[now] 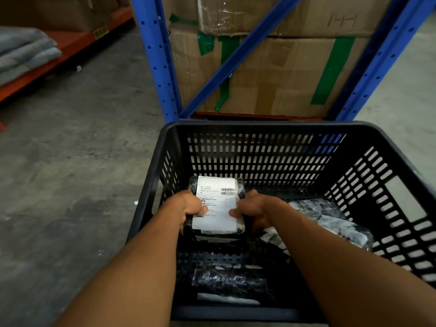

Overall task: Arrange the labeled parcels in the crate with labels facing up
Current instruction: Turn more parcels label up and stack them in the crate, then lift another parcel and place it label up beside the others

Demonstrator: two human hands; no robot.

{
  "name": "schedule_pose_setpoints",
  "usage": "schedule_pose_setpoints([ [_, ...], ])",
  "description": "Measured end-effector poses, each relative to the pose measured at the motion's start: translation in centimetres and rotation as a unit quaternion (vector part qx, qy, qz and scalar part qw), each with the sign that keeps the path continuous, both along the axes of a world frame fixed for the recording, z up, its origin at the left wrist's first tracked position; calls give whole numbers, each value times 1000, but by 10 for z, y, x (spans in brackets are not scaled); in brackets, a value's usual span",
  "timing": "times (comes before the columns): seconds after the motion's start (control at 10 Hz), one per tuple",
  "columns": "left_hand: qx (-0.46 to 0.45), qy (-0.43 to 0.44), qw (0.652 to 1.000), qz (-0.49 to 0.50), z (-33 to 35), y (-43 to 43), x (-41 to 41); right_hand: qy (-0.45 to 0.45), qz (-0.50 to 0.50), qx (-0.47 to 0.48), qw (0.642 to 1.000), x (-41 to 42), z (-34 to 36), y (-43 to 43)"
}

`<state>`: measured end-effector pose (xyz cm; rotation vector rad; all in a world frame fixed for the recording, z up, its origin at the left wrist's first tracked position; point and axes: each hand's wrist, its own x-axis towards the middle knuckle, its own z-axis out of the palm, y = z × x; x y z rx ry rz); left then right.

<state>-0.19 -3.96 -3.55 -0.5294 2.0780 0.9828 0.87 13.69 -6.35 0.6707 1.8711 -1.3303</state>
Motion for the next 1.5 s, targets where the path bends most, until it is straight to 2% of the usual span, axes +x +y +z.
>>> schedule_pose_setpoints([
  [0.1, 4, -22, 1000, -1, 2, 3, 2, 0, 2, -5, 1000, 1, 3, 3],
  [0.3, -29, -3, 999, -17, -3, 7, -2, 10, 24, 23, 999, 5, 7, 0],
  [0.4, -84, 48, 994, -51, 5, 15, -1, -3, 67, 33, 997, 5, 21, -1],
  [0.5, -195, 161, 962, -97, 16, 34, -3, 33, 89, 67, 993, 4, 46, 13],
  [0.6, -276, 274, 915, -106, 29, 66, -2, 103, 29, 112, 988, -2, 67, 49],
  [0.7, -241, 314, 909, -133, 34, 110, -2, 149, 22, 225, 963, -5, 76, 95],
  [0.8, -210, 283, 920, -169, 28, 153, -1, 143, 66, 306, 939, 7, 82, 135],
  [0.9, -177, 255, 937, -161, 16, 192, 5, 101, 90, 324, 936, 27, 70, 167],
  [1.0, -104, 201, 957, -178, 7, 219, 16, 54, 113, 328, 936, 37, 53, 181],
  [1.1, -67, 121, 968, -209, 6, 226, 22, 62, 148, 357, 920, 31, 40, 175],
  [1.2, -59, 82, 961, -256, 15, 221, 14, 85, 137, 373, 914, 23, 51, 166],
  [1.3, -67, 12, 936, -346, 28, 218, 13, 99, 119, 372, 915, 22, 54, 161],
  [1.4, -120, -61, 897, -421, 12, 257, 20, 68, 146, 366, 916, 27, 34, 184],
  [1.5, -148, -90, 882, -439, 2, 249, 23, 75, 173, 387, 903, 27, 28, 177],
])
